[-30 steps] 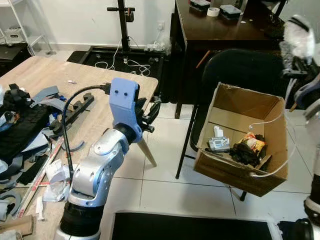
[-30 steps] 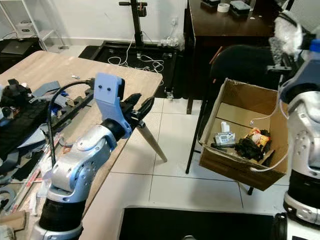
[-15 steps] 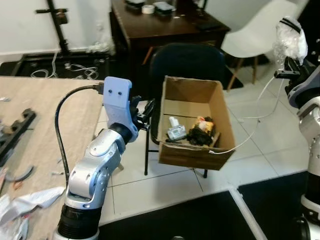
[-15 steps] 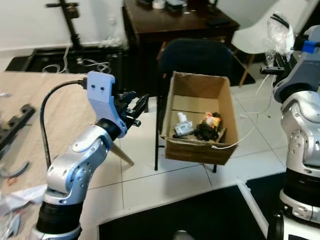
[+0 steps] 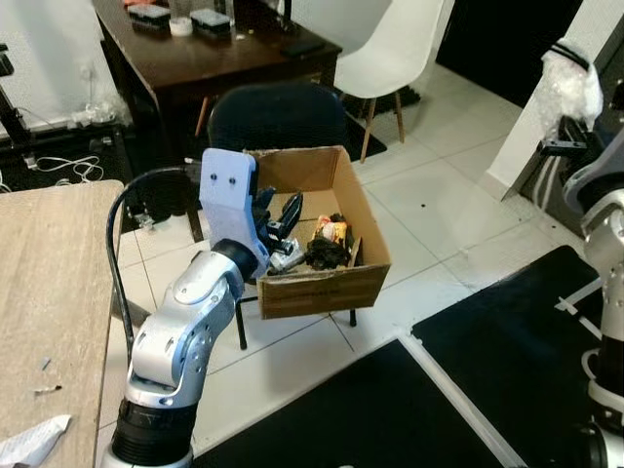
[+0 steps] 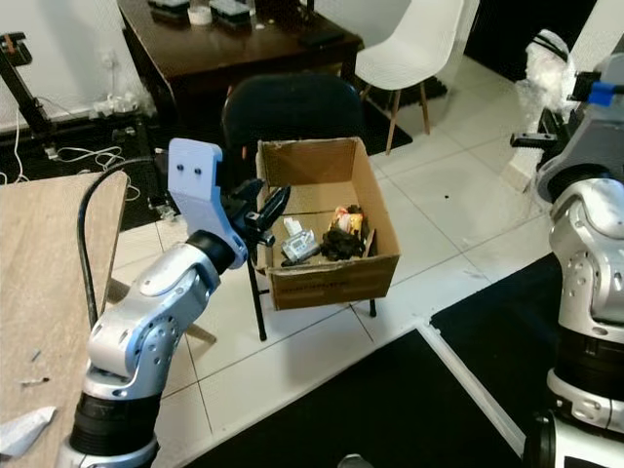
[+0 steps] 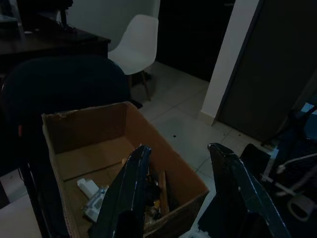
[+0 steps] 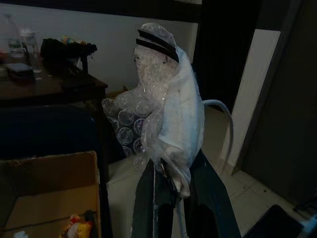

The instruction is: Picking trash to rubbish bin

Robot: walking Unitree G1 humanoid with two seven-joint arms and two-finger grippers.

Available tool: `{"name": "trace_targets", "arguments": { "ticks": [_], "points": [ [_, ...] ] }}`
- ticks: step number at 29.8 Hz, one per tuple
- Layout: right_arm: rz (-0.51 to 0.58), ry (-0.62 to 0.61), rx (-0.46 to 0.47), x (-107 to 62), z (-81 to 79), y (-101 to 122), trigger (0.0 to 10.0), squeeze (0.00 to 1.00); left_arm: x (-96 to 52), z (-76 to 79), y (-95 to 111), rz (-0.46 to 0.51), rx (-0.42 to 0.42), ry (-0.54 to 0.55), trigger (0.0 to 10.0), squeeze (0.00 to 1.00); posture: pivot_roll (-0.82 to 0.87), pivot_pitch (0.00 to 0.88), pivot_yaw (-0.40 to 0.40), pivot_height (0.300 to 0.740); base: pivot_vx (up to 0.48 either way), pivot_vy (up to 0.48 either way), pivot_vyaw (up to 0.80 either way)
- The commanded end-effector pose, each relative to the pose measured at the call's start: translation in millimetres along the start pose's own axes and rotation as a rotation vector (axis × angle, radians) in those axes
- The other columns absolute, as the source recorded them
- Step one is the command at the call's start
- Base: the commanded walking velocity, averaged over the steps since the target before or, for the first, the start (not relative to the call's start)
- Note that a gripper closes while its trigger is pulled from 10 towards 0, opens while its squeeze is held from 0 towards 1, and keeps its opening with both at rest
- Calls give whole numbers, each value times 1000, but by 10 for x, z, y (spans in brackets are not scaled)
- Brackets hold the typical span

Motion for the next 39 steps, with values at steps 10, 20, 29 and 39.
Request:
{"name": "trace_targets", "arguments": {
  "ticks": [10,20,29,39],
  "points": [
    [123,-96,-63,172,401,419,10000,0,-19,54,23,5,-38,-35,10000,0,89,126,7,740,0,0,0],
    [112,-48,-48,305,416,331,10000,0,0,100,24,4,-54,-62,10000,0,81,109,26,740,191,0,0],
    [129,-16,-21,388,360,348,10000,0,-1,75,31,7,-49,-46,10000,0,87,97,16,740,367,0,0],
    [150,13,-29,472,329,396,10000,0,-8,82,24,9,-51,-48,10000,0,83,92,11,740,403,0,0]
  ]
}}
Point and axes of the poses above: a point about 5 cm out from each wrist's last joint towards the gripper, its own x axis pointing out of the wrist towards the gripper, its own y axis along the axis of the wrist's last joint, z = x × y, the point moved 2 cm from there along x, pointing out of the wrist towards the gripper, and after that the axes turned 1 degree about x, right-handed, at the moved point
